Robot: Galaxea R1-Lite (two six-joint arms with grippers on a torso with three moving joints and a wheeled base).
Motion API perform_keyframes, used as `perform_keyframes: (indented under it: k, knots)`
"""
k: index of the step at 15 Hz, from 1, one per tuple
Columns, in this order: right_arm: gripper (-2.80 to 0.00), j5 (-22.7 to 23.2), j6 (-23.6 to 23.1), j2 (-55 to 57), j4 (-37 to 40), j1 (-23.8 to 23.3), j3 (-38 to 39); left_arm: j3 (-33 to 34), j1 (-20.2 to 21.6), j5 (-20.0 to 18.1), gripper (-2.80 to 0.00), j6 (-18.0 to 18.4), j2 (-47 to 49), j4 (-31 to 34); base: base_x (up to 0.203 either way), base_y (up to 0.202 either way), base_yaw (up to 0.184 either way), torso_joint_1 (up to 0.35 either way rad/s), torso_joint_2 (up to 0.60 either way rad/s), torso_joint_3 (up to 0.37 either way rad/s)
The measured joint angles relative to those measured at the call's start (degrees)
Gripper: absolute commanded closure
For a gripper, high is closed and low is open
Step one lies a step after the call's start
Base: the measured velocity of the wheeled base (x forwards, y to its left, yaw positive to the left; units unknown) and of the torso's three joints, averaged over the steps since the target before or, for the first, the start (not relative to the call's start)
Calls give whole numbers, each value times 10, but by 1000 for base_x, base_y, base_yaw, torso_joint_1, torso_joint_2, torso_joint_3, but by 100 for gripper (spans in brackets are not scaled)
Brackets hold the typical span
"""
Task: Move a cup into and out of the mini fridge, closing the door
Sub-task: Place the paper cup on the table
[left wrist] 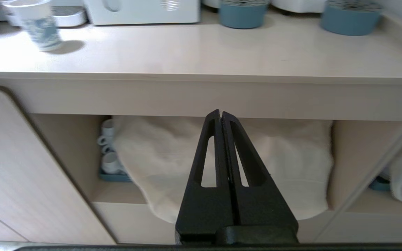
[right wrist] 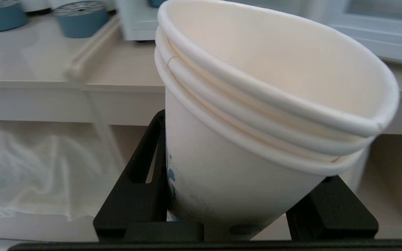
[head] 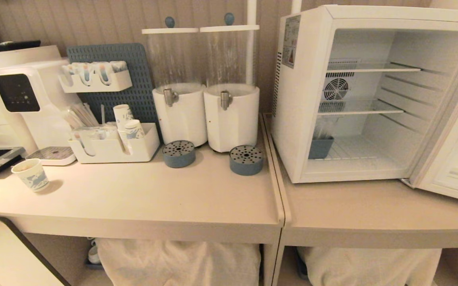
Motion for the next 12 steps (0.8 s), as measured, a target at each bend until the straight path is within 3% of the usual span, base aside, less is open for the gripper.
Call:
perform_keyframes:
  k: [12]
  knots:
    - [0, -1, 3, 0, -1, 0, 0, 0, 0, 0, 0, 0, 0, 0, 0, 191, 1, 3, 2, 1]
